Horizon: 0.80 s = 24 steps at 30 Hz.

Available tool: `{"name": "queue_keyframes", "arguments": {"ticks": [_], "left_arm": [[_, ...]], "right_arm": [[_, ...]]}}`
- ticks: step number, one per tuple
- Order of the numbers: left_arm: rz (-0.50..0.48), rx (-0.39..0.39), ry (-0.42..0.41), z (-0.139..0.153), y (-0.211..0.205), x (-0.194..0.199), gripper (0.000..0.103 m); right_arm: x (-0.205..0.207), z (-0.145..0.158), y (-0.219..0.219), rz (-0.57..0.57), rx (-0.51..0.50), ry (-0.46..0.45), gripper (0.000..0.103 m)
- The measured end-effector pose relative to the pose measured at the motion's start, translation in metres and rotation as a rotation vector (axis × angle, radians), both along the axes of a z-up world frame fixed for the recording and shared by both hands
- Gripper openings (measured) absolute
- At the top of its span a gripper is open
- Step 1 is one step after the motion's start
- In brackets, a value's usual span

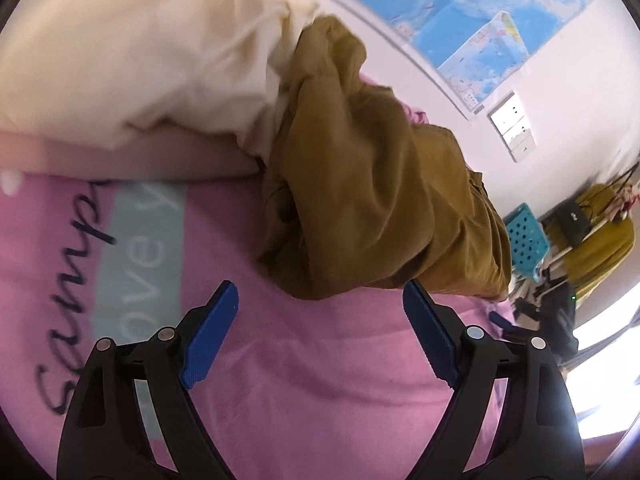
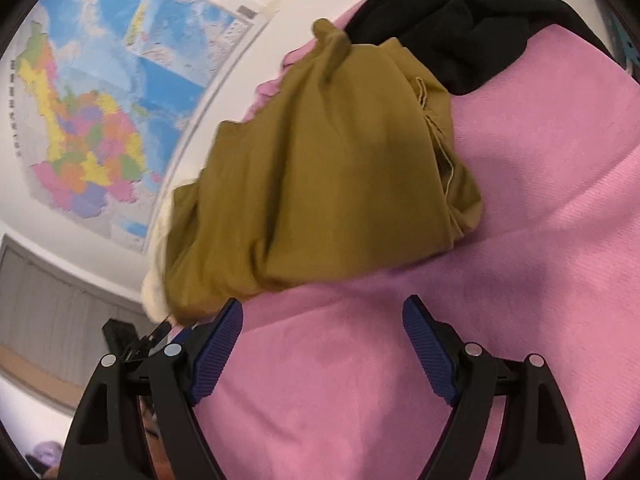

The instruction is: Fold large clothes

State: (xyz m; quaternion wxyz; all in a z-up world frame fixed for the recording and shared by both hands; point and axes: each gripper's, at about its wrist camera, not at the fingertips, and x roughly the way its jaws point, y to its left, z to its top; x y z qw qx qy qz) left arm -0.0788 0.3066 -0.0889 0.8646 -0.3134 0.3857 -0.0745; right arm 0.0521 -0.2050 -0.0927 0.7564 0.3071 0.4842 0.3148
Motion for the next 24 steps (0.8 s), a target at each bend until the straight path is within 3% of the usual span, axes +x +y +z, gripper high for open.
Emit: {"name": "queue_keyframes", "arguments": {"ticks": [5,8,14,16,17,19,20,24], "left_arm": [[-0.003,-0.038,0.001,-0.009,-0.005,0.017,0.084],[-0.004,-0.072,-0.010,-0.009,-0.004,0.029,0.085],[-0.004,-0.123,-0.013,-0.014,0.000,0.042,0.086],[-0.006,-0.150,-0.010,-0.014,-0.001,0.045,0.079],[-0.007,-0.171,-0.009,-0.015,-0.001,0.046,0.073],[-0.019,-0.214,-0.015,-0.015,0.001,0.045,0.059],[-0.030,-0.215,-0.029,-0.010,0.001,0.042,0.052],[-0.067,-0.183,-0.060,0.012,-0.005,0.029,0.043]], "right_arm": [[0.018,-0.001,0.006,-0.070,0.048,-0.006,0.083],[0.028,0.000,0.011,-0.107,0.053,-0.009,0.090],[0.039,-0.002,0.031,-0.150,0.016,-0.032,0.092],[0.043,-0.004,0.037,-0.151,-0.011,-0.037,0.070],[0.045,-0.006,0.038,-0.150,-0.009,-0.035,0.066],[0.046,-0.005,0.034,-0.138,0.012,-0.052,0.031],[0.044,-0.002,0.030,-0.131,0.039,-0.064,0.027],[0.034,0.020,0.021,-0.109,0.041,-0.130,0.023]]}}
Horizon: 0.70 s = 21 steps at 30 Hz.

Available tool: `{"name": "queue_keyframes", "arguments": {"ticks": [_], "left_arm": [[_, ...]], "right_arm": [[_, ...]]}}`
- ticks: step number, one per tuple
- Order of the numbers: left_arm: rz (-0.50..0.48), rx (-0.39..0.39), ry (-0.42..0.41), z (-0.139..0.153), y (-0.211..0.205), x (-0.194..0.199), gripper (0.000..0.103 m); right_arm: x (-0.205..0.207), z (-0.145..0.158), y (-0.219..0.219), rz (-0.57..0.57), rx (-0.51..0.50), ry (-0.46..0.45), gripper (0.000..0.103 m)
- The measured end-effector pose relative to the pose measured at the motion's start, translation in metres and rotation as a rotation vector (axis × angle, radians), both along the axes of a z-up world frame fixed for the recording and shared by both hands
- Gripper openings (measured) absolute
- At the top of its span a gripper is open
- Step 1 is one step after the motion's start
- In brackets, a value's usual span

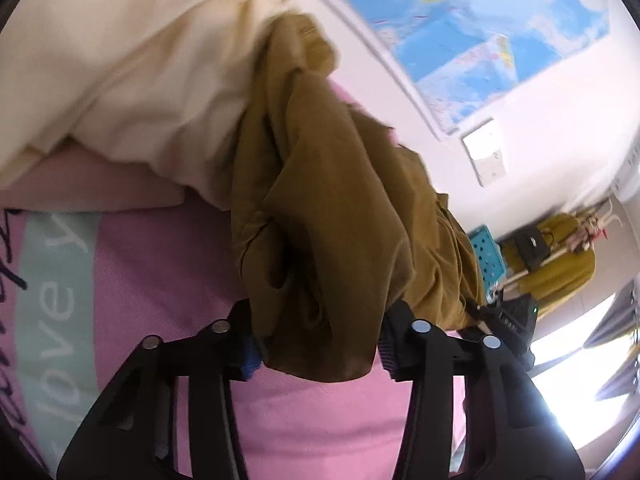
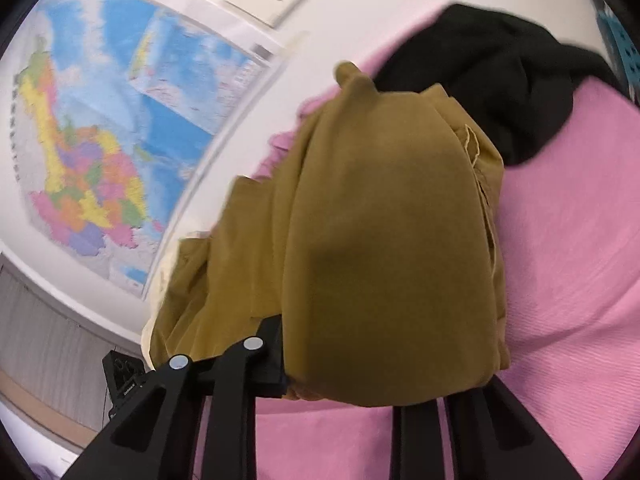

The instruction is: Fold large clothes

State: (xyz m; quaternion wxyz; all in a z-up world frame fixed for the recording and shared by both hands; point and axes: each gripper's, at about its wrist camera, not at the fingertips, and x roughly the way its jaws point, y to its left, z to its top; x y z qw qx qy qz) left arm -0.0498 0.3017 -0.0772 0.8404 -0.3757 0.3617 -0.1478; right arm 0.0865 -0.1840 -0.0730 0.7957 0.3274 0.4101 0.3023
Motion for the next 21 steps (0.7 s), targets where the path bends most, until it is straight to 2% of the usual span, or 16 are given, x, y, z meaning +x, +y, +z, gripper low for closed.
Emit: {"name": "queue_keyframes", "arguments": {"ticks": [3,7,9,12,14,16,17,19,21], "left_arm": [[-0.045,0.013,-0.032,0.020,-0.010,-0.019,0.041],[-0.130,0.040,-0.086,0.037,-0.021,-0.057,0.040],[-0.187,0.069,-0.101,0.037,-0.031,-0.080,0.040],[-0.236,0.110,-0.064,0.021,-0.040,-0.097,0.041],[-0.258,0.163,-0.012,0.006,-0.047,-0.100,0.046],[-0.260,0.189,0.012,0.001,-0.049,-0.102,0.047],[-0.257,0.200,0.005,0.003,-0.048,-0.105,0.050],[-0.256,0.263,-0.025,0.014,-0.048,-0.114,0.051],[-0.263,0.315,-0.069,0.026,-0.050,-0.124,0.056]], "right_arm": [[-0.014,0.020,-0.016,0.016,0.028,-0.058,0.022],[-0.044,0.040,-0.037,0.059,0.011,-0.115,0.021],[-0.059,0.037,-0.047,0.077,-0.001,-0.096,0.022],[-0.067,0.016,-0.049,0.087,-0.057,-0.023,0.025],[-0.065,-0.007,-0.051,0.076,-0.091,0.053,0.031],[-0.064,-0.019,-0.051,0.066,-0.106,0.087,0.041],[-0.065,-0.021,-0.051,0.063,-0.126,0.087,0.046],[-0.070,-0.017,-0.052,0.074,-0.159,0.074,0.064],[-0.078,-0.007,-0.056,0.094,-0.208,0.044,0.071]]}}
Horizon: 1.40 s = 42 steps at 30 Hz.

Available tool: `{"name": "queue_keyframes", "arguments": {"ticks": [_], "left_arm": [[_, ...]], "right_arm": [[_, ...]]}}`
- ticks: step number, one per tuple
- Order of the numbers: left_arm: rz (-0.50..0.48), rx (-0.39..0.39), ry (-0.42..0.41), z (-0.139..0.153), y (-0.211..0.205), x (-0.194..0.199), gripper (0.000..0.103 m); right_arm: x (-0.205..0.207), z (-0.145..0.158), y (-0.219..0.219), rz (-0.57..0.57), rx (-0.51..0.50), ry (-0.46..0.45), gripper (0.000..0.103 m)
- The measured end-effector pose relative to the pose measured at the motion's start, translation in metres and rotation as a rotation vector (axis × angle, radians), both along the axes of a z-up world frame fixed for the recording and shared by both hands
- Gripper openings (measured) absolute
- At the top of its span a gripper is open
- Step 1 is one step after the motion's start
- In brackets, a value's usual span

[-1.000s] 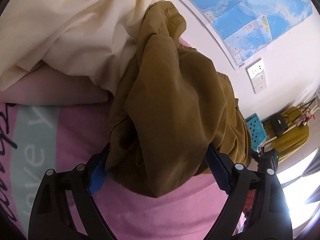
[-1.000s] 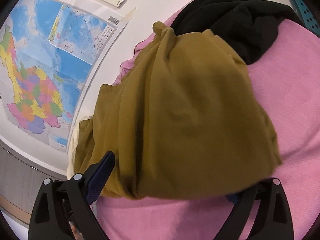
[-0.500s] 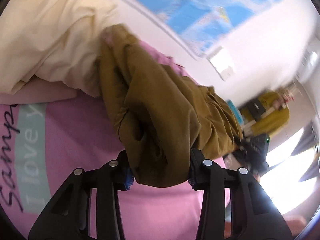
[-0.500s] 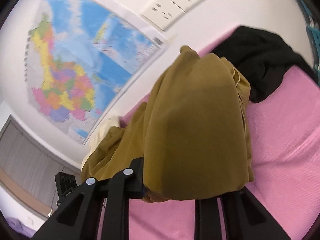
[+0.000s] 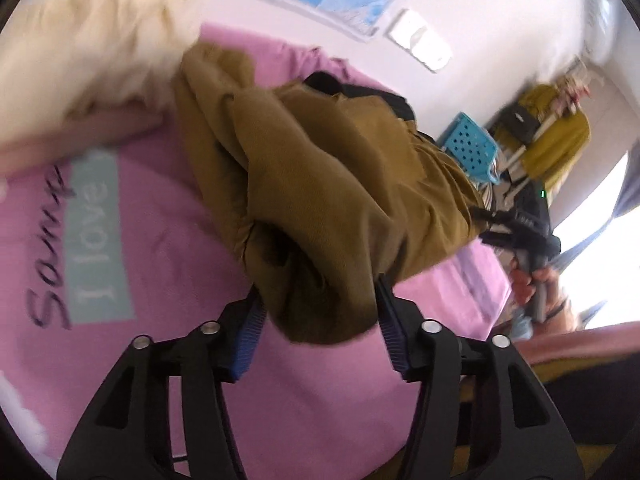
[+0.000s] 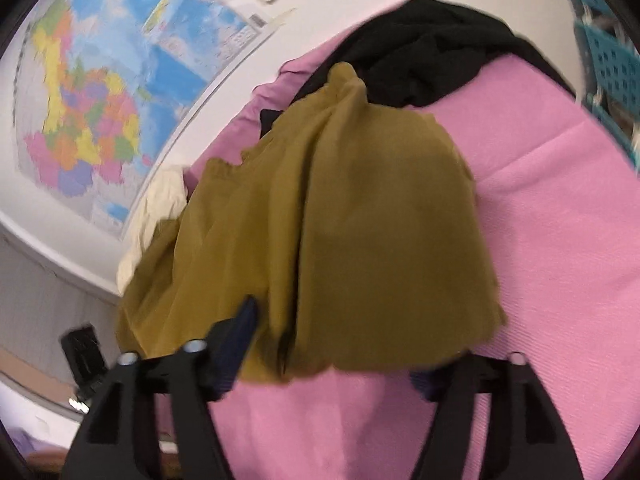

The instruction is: Fold large clothes

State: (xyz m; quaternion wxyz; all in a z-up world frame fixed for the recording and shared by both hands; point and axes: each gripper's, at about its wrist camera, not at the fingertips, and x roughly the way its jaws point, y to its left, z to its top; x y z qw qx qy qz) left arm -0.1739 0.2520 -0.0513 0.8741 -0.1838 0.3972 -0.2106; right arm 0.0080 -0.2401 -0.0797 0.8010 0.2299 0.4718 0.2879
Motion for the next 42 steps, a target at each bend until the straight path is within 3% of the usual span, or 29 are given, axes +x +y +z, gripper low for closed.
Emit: {"name": "queue_keyframes", "arguments": {"ticks": [2,4,6,12,15,19,22,25,27,29,33,38,42], "left_arm": [[-0.005,-0.011,-0.090,0.015,0.009,-0.015,0.070],[0.020,-0.034,-0.165,0.033,0.020,-0.025,0.071],[0.055,0.002,-0.199,0.043,0.027,-0.027,0.077],[0.040,0.068,-0.166,0.046,-0.003,0.017,0.079],[0.045,0.122,-0.174,0.046,-0.019,0.037,0.079],[0.038,0.175,-0.146,0.042,-0.027,0.055,0.079],[0.028,0.218,-0.098,0.032,-0.032,0.070,0.077],[0.038,0.291,-0.041,0.017,-0.037,0.081,0.070],[0.046,0.284,-0.016,0.009,-0.032,0.086,0.066],[0.058,0.258,-0.003,0.006,-0.023,0.090,0.056],[0.100,0.213,0.023,-0.002,-0.006,0.096,0.052],[0.134,0.184,0.045,-0.009,0.000,0.097,0.051],[0.158,0.239,0.036,-0.001,-0.008,0.092,0.051]], "right_arm": [[-0.008,0.009,-0.005,0.032,-0.050,-0.024,0.072],[-0.021,0.022,-0.009,0.064,-0.106,-0.065,0.072],[-0.029,0.035,-0.016,0.071,-0.115,-0.112,0.072],[-0.031,0.075,-0.014,0.050,-0.131,-0.307,0.073],[-0.010,0.074,0.014,0.074,-0.163,-0.336,0.073],[0.021,0.056,0.060,0.096,-0.319,-0.344,0.073],[0.045,0.036,0.083,0.124,-0.392,-0.324,0.059],[0.055,0.027,0.095,0.157,-0.439,-0.350,0.017],[0.059,0.033,0.094,0.149,-0.414,-0.353,0.007],[0.059,0.050,0.091,0.120,-0.394,-0.399,0.005],[0.069,0.069,0.097,0.097,-0.375,-0.462,0.005],[0.099,0.025,0.121,0.138,-0.448,-0.340,0.004],[0.102,0.015,0.113,0.129,-0.405,-0.279,0.010]]}}
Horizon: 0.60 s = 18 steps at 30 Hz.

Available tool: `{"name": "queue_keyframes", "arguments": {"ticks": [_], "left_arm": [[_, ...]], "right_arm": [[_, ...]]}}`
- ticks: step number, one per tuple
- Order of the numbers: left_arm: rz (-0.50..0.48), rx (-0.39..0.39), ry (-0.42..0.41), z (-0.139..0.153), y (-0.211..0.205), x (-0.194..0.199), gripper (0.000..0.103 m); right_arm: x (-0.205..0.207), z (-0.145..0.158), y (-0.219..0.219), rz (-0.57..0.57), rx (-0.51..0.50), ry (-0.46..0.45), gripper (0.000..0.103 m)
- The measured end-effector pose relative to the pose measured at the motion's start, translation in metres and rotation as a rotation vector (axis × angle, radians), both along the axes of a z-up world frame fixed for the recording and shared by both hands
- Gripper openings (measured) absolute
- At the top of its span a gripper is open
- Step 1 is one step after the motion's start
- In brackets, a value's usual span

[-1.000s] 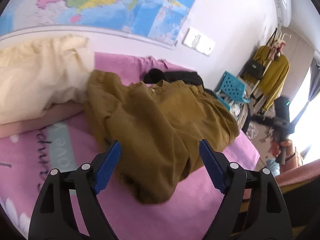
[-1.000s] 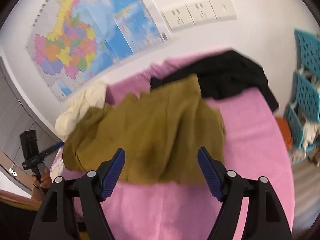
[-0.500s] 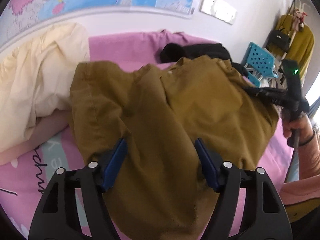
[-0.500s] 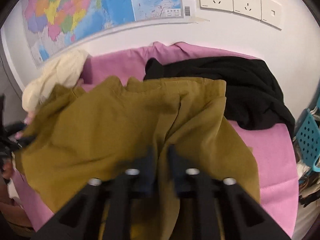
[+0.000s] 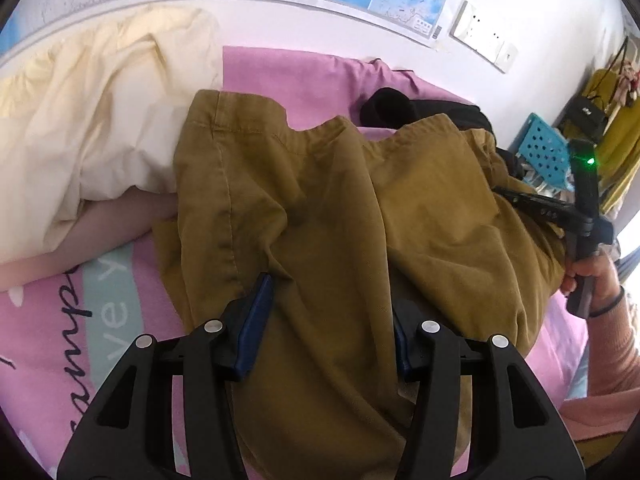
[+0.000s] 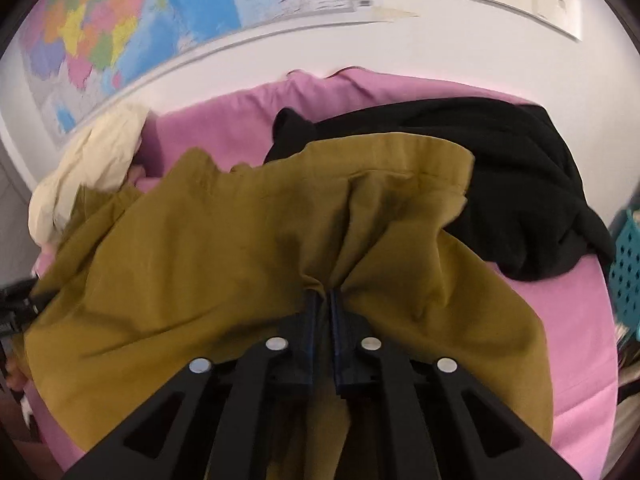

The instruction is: Fold large clothes

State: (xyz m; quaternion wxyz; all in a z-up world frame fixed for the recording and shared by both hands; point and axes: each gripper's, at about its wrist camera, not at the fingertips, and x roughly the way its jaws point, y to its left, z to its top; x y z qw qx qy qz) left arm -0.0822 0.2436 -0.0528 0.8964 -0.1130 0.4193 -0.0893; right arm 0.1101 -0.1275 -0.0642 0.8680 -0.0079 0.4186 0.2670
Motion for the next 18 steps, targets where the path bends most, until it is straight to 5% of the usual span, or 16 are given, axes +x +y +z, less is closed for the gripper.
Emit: {"name": "queue_keyframes", "arguments": {"ticks": [2,3,4,11,18], "left_arm": [[0.006,0.030,-0.004,0.003,-0.005,0.000,0.054],[0.009,0.040,-0.004,0.003,-0.007,-0.001,0.054],[0.011,0.043,-0.005,0.004,-0.008,0.000,0.055],[0.022,0.025,-0.009,0.005,-0.006,-0.003,0.061],[0.024,0.019,-0.002,-0.002,-0.006,0.002,0.064]], "right_arm": [[-0.005,0.007,-0.005,-0.014,0.004,-0.001,0.035],[-0.009,0.010,-0.009,-0.021,0.019,-0.004,0.065],[-0.014,0.013,-0.012,-0.020,0.040,-0.009,0.070],[-0.048,0.033,-0.030,0.004,0.112,-0.056,0.069],[-0.020,-0.009,-0.028,-0.013,0.134,0.061,0.067]]}}
